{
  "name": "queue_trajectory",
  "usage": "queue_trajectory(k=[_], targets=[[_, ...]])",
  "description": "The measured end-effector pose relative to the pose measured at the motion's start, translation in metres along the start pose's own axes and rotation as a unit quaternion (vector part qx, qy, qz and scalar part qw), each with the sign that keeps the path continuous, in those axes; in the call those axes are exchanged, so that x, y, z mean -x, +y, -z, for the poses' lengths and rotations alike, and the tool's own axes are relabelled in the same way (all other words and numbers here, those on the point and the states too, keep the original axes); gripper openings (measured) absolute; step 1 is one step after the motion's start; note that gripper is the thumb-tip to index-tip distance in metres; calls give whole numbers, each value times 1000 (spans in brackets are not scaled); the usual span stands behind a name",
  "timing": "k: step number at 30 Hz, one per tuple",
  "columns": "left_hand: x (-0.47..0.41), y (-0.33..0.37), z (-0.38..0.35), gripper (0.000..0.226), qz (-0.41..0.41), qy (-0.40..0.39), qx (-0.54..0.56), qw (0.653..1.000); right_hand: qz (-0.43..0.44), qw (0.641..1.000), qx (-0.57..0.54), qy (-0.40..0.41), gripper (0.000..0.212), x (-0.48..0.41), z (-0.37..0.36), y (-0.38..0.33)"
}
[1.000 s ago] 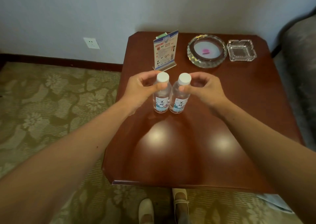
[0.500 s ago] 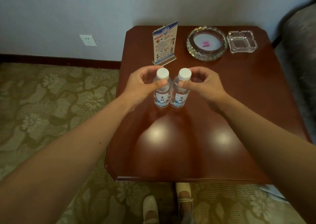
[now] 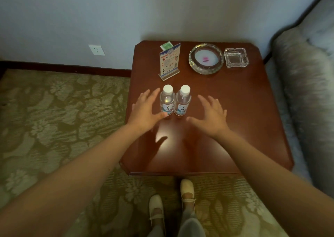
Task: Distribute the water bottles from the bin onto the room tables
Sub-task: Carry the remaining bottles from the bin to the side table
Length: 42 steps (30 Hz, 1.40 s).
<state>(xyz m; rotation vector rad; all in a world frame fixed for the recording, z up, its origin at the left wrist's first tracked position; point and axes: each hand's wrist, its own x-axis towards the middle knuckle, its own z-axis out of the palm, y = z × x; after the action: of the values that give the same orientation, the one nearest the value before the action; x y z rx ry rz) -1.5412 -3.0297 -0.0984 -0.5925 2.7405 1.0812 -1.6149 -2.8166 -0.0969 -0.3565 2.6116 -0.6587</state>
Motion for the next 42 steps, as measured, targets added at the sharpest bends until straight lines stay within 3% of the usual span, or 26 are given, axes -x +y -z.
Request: queue_trajectory(k=[4, 8, 14, 20, 28, 35, 42], targets=[[48, 26, 28, 96, -31, -50, -209, 976, 23, 994, 106, -17, 104, 54, 26, -19], [92, 59, 54, 97, -58, -73, -288, 953, 14, 993, 121, 1, 109, 110, 56, -37], [131, 116, 83, 95, -124, -54, -288, 948, -11, 990, 132, 39, 117, 169, 111, -42], [153, 171, 77, 96, -213, -83, -305, 925, -87, 986, 106, 91, 119, 233, 151, -18], [187, 253, 30, 93, -350, -160, -339, 859, -228, 959, 24, 166, 117, 332, 176, 38], [240, 327, -30, 91, -480, -193, -356, 779, -329, 919, 12, 218, 115, 426, 184, 92], [298, 388, -94, 90, -548, -216, -368, 719, -410, 877, 3, 250, 115, 517, 193, 146]])
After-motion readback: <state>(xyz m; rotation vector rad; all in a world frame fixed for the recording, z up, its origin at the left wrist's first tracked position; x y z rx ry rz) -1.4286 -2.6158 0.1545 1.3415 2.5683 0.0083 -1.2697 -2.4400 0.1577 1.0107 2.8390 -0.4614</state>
